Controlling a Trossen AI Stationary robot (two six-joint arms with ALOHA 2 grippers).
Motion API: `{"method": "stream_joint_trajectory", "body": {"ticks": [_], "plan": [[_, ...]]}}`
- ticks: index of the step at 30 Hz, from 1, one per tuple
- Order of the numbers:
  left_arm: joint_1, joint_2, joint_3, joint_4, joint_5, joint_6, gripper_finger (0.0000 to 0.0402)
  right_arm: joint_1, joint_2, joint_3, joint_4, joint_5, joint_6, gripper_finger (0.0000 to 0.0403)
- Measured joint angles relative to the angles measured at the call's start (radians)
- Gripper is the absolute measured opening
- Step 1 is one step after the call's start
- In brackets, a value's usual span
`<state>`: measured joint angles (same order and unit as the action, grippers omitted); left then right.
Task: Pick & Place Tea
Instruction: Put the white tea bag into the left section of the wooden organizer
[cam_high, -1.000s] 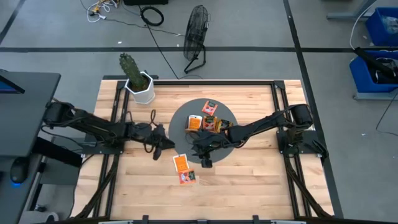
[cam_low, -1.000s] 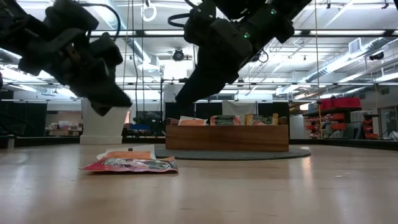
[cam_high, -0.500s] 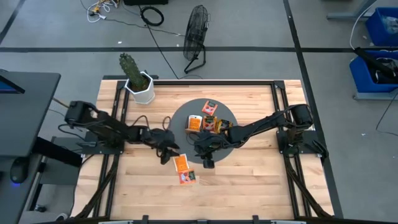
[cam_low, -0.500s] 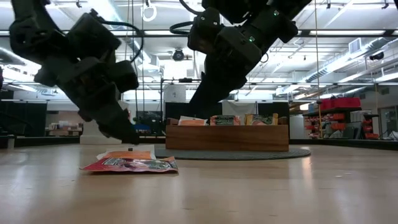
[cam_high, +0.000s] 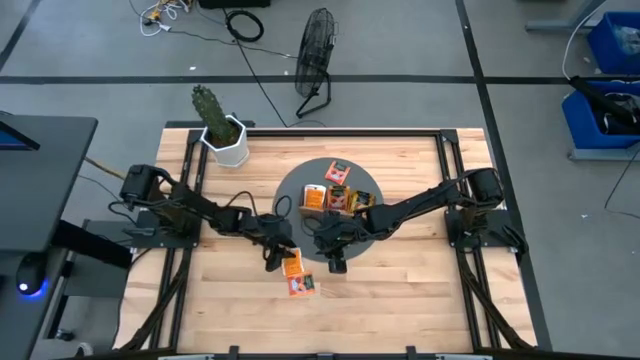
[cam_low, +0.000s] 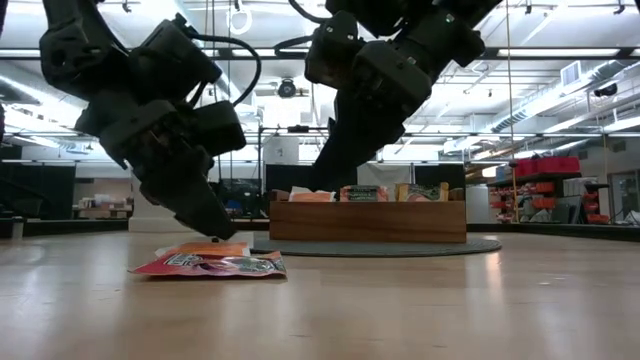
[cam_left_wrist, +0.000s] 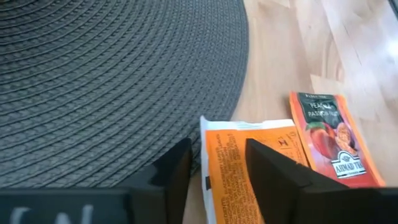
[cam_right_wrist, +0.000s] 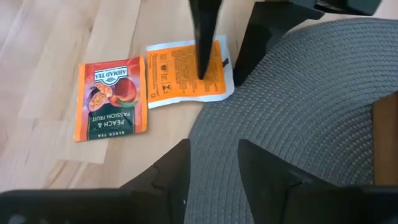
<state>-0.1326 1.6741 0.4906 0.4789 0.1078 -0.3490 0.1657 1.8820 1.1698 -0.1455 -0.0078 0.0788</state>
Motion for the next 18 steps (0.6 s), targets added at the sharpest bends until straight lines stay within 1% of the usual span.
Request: {"method": "stream_joint_trajectory", "body": {"ticks": [3, 6, 7, 8, 11, 14, 18], "plan": [[0.001, 0.000, 0.013, -0.023, 0.011, 0.006, 0.0111, 0.006, 0.000, 0.000, -0.001, 0.000, 0.001, 0.0142], [0.001, 0.000, 0.032, -0.074, 0.022, 0.034, 0.0038, 0.011, 0.000, 0.000, -0.006, 0.000, 0.004, 0.0142], [0.000, 0.000, 0.036, -0.085, 0.023, 0.039, 0.0020, 0.012, 0.000, 0.000, -0.009, 0.000, 0.007, 0.0142], [0.000, 0.000, 0.036, -0.087, 0.021, 0.041, 0.0012, 0.013, 0.000, 0.000, -0.011, 0.000, 0.007, 0.0142], [0.000, -0.007, 0.036, -0.090, 0.018, 0.047, 0.0005, 0.018, 0.000, 0.000, -0.014, 0.002, 0.007, 0.0141], [0.007, -0.041, 0.035, -0.101, 0.015, 0.060, 0.0003, 0.031, 0.000, 0.000, -0.009, 0.051, -0.007, 0.0134], [0.023, -0.122, 0.035, -0.114, 0.013, 0.084, 0.0002, 0.047, -0.021, -0.001, -0.028, 0.103, -0.007, 0.0118]]}}
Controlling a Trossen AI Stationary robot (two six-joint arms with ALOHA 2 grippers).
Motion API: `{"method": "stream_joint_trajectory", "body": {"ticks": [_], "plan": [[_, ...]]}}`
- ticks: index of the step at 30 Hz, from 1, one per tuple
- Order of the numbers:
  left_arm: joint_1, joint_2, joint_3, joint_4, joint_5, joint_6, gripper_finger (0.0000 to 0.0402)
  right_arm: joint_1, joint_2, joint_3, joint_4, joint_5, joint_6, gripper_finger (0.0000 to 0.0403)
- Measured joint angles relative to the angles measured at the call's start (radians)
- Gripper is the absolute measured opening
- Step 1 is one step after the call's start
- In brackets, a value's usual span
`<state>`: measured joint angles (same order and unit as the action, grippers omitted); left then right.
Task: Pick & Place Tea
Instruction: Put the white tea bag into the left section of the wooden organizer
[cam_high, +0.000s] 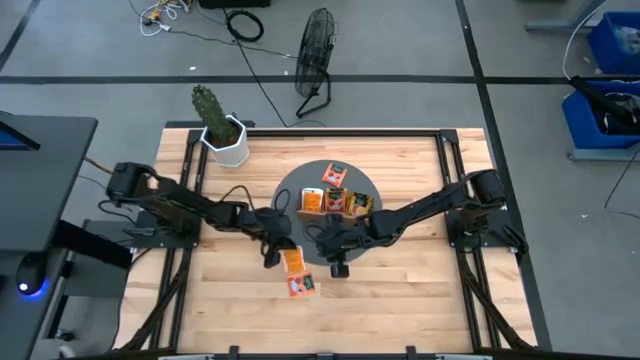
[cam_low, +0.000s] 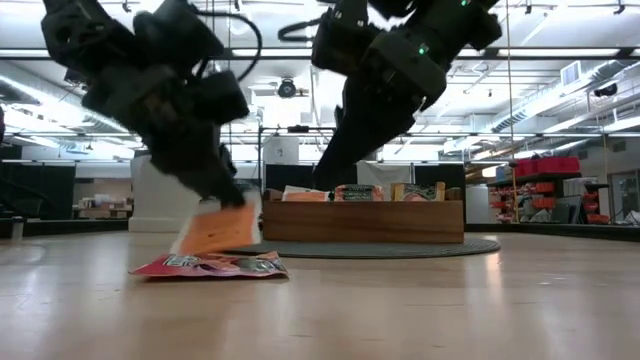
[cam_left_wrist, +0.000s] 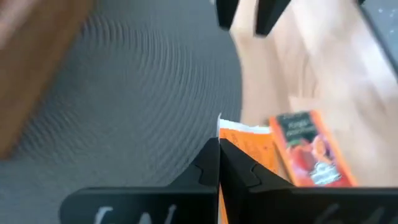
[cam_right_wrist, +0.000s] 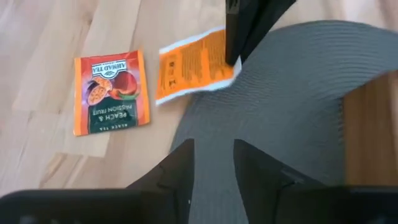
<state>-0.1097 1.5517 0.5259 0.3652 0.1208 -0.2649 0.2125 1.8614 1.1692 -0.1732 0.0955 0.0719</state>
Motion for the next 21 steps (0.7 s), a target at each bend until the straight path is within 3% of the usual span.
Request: {"method": "stream_joint_trajectory", "body": {"ticks": [6, 9, 14, 21], "plan": [[0.057, -0.150, 0.002, -0.056, -0.029, 0.086, 0.0002, 0.040, -0.051, -0.007, 0.003, 0.091, 0.002, 0.0099], [0.094, -0.211, 0.057, -0.192, -0.076, 0.140, 0.0001, 0.064, -0.060, -0.030, 0.032, 0.123, 0.006, 0.0094], [0.129, -0.222, 0.215, -0.434, -0.168, 0.276, 0.0001, 0.091, -0.060, -0.054, 0.043, 0.210, 0.040, 0.0091], [0.186, -0.203, 0.385, -0.524, -0.190, 0.409, 0.0001, 0.113, -0.060, -0.097, 0.043, 0.280, 0.108, 0.0091]]}}
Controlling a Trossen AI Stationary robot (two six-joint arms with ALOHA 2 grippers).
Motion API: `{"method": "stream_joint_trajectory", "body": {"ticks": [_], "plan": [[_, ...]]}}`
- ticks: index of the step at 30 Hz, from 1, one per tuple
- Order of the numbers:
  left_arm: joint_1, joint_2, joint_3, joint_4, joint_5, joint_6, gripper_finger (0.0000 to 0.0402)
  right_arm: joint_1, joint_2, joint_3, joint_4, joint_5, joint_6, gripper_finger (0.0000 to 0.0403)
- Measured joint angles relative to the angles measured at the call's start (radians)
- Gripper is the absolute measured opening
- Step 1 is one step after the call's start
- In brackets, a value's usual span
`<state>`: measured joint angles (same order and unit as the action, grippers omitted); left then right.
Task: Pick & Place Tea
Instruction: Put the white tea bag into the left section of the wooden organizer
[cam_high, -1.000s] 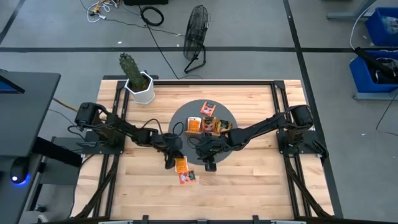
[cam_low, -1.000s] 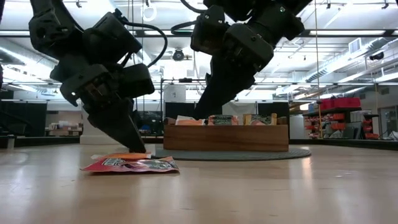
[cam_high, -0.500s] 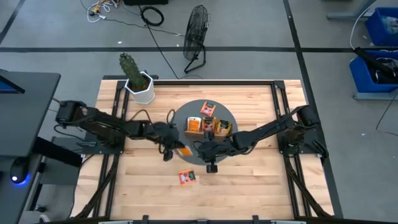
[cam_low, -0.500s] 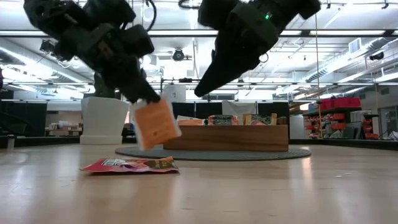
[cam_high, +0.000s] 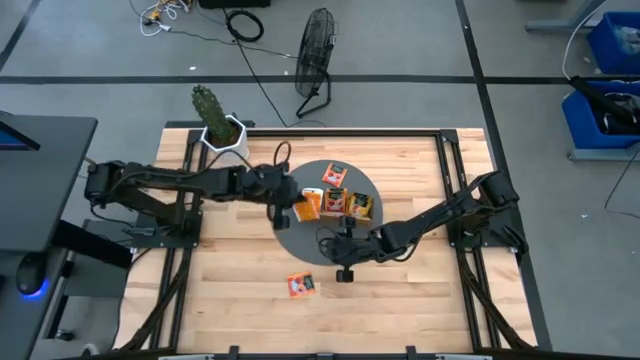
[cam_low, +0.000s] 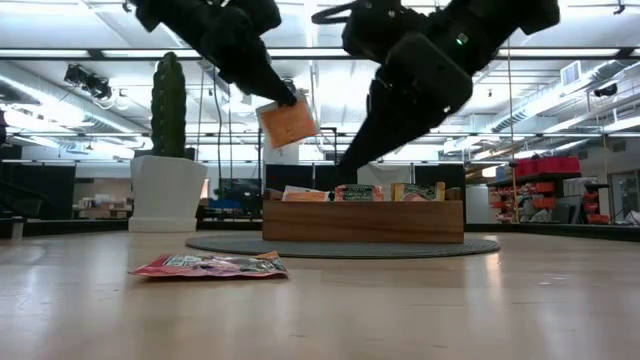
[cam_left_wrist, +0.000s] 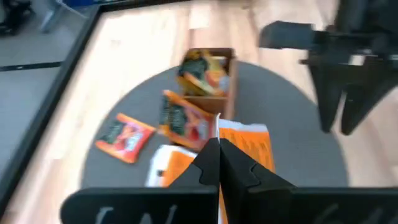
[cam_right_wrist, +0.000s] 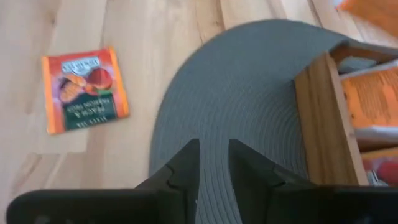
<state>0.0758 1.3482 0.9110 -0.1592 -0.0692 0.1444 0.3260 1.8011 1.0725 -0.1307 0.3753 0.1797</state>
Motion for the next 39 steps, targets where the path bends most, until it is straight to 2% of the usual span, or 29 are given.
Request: {"method": "stream_joint_trajectory", "body": {"ticks": [6, 15, 20, 28, 32, 39], "plan": [[0.054, 0.034, 0.050, -0.046, -0.031, 0.086, 0.0001, 0.027, 0.000, -0.013, -0.005, 0.064, 0.023, 0.0091], [0.067, 0.193, 0.059, -0.014, -0.037, 0.149, 0.0001, 0.037, 0.000, -0.013, -0.031, 0.115, 0.051, 0.0091], [0.055, 0.248, 0.059, 0.004, -0.066, 0.160, 0.0001, 0.037, 0.000, -0.013, -0.038, 0.130, 0.056, 0.0091], [0.049, 0.273, 0.059, 0.021, -0.058, 0.139, 0.0004, 0.037, 0.001, -0.013, -0.044, 0.133, 0.067, 0.0091], [0.047, 0.274, 0.059, 0.032, -0.057, 0.116, 0.0028, 0.037, 0.001, -0.013, -0.040, 0.133, 0.067, 0.0091], [0.044, 0.274, 0.059, 0.007, -0.057, 0.102, 0.0111, 0.037, 0.001, -0.013, -0.039, 0.133, 0.080, 0.0091]]}}
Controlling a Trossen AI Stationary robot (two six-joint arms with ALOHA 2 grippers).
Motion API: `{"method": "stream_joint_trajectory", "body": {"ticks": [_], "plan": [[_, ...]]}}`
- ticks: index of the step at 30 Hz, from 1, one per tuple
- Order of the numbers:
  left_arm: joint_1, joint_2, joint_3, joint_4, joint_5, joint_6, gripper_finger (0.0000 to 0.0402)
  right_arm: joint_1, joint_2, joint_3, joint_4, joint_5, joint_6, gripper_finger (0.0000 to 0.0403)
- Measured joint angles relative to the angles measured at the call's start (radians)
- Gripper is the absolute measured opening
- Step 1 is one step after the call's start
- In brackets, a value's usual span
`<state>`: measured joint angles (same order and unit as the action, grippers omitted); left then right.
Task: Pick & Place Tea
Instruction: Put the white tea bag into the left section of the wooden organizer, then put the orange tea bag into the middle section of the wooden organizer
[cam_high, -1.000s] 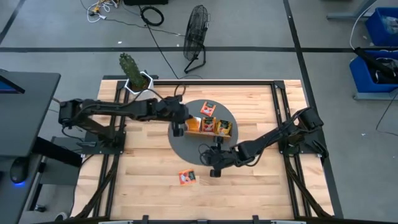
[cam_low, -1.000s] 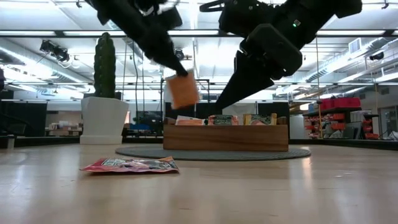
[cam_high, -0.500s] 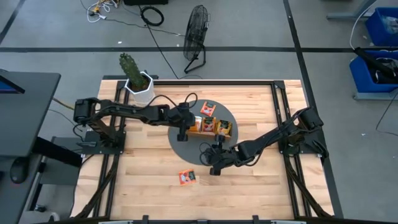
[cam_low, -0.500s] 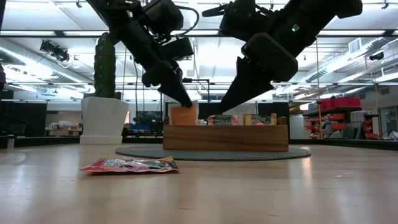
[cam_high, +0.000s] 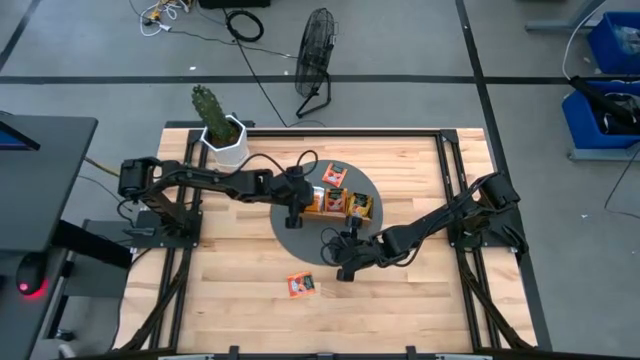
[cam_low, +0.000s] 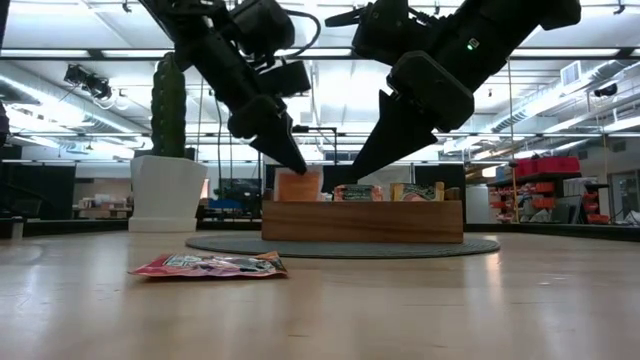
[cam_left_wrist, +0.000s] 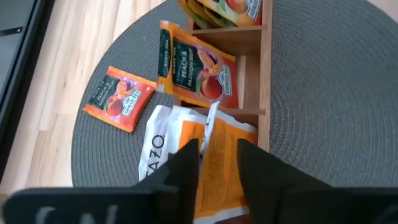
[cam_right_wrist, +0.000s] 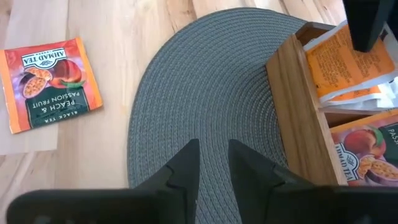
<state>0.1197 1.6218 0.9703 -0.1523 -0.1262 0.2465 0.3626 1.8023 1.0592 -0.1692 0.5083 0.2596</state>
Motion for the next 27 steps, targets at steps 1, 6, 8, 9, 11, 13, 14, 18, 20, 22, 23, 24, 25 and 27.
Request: {"method": "stream_joint_trajectory", "body": {"ticks": [1, 6, 8, 9, 11, 13, 14, 18, 20, 22, 23, 24, 25, 27], "plan": [[0.000, 0.000, 0.000, -0.001, 0.000, -0.001, 0.0122, 0.000, 0.000, 0.000, 0.000, 0.000, 0.002, 0.0091], [-0.001, -0.048, -0.002, -0.005, -0.001, -0.001, 0.0167, 0.000, 0.000, 0.000, 0.005, 0.000, 0.012, 0.0091], [-0.001, -0.084, -0.001, 0.003, -0.001, -0.001, 0.0175, 0.000, -0.001, 0.000, 0.008, 0.000, 0.013, 0.0091], [-0.002, -0.106, -0.001, -0.004, -0.002, -0.002, 0.0178, 0.000, -0.001, 0.000, 0.009, 0.000, 0.016, 0.0091], [-0.002, -0.154, -0.001, -0.001, -0.007, -0.019, 0.0180, 0.001, -0.002, 0.000, 0.007, 0.000, 0.027, 0.0091], [-0.002, -0.206, -0.002, -0.006, -0.008, -0.061, 0.0180, 0.001, -0.002, 0.000, 0.003, 0.000, 0.041, 0.0091], [-0.002, -0.233, -0.009, -0.003, -0.006, -0.081, 0.0180, 0.002, -0.002, 0.000, 0.003, 0.000, 0.049, 0.0091], [-0.026, -0.335, -0.085, 0.024, 0.006, -0.116, 0.0181, 0.003, -0.002, 0.000, 0.006, -0.020, 0.058, 0.0091], [-0.047, -0.390, -0.155, 0.073, 0.008, -0.147, 0.0179, 0.006, -0.002, 0.000, 0.016, -0.050, 0.058, 0.0091], [-0.071, -0.440, -0.227, 0.133, 0.006, -0.183, 0.0174, 0.012, -0.003, 0.000, 0.026, -0.074, 0.058, 0.0091], [-0.086, -0.462, -0.261, 0.159, -0.011, -0.201, 0.0171, 0.014, -0.003, 0.000, 0.038, -0.081, 0.058, 0.0091], [-0.101, -0.482, -0.293, 0.185, -0.039, -0.216, 0.0168, 0.017, -0.003, 0.000, 0.056, -0.087, 0.058, 0.0091], [-0.115, -0.500, -0.318, 0.203, -0.065, -0.232, 0.0166, 0.018, -0.003, 0.000, 0.078, -0.102, 0.058, 0.0091], [-0.140, -0.530, -0.356, 0.214, -0.101, -0.242, 0.0160, 0.018, -0.003, 0.000, 0.138, -0.176, 0.058, 0.0091]]}}
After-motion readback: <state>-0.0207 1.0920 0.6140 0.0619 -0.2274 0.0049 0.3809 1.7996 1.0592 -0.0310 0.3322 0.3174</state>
